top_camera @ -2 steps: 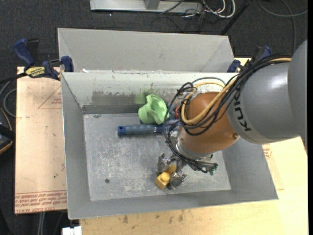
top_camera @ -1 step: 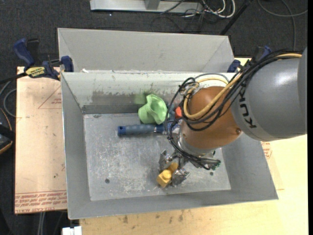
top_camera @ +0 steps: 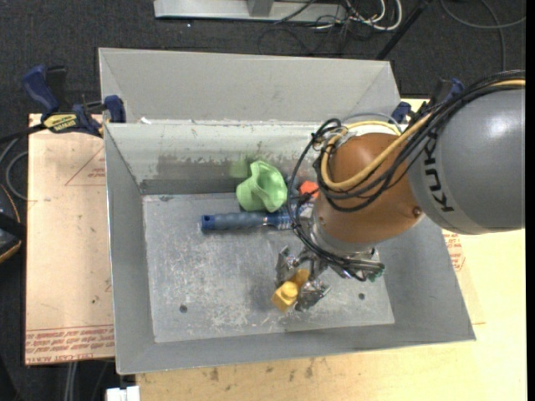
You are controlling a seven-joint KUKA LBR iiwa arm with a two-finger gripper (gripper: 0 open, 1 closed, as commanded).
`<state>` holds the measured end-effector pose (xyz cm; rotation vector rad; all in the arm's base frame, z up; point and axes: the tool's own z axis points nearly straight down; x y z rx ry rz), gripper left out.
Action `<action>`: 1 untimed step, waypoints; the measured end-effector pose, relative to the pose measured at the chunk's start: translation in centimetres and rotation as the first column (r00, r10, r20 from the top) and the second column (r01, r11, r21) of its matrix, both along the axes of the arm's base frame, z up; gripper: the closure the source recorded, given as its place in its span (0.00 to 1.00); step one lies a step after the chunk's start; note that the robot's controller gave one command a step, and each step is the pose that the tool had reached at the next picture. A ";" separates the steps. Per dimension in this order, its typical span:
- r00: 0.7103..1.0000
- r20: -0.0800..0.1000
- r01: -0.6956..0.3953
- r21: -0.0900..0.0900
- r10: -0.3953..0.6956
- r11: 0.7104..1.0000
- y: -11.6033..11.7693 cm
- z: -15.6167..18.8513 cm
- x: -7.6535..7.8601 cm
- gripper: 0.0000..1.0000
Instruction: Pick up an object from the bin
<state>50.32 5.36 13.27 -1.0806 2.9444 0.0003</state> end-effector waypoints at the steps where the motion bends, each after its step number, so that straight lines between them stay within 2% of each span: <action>1: 1.000 0.001 0.003 0.000 -0.003 1.000 0.1 3.6 0.1 1.00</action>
Offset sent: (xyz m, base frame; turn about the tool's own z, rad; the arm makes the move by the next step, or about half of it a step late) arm 0.0001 -0.0001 0.0347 0.0000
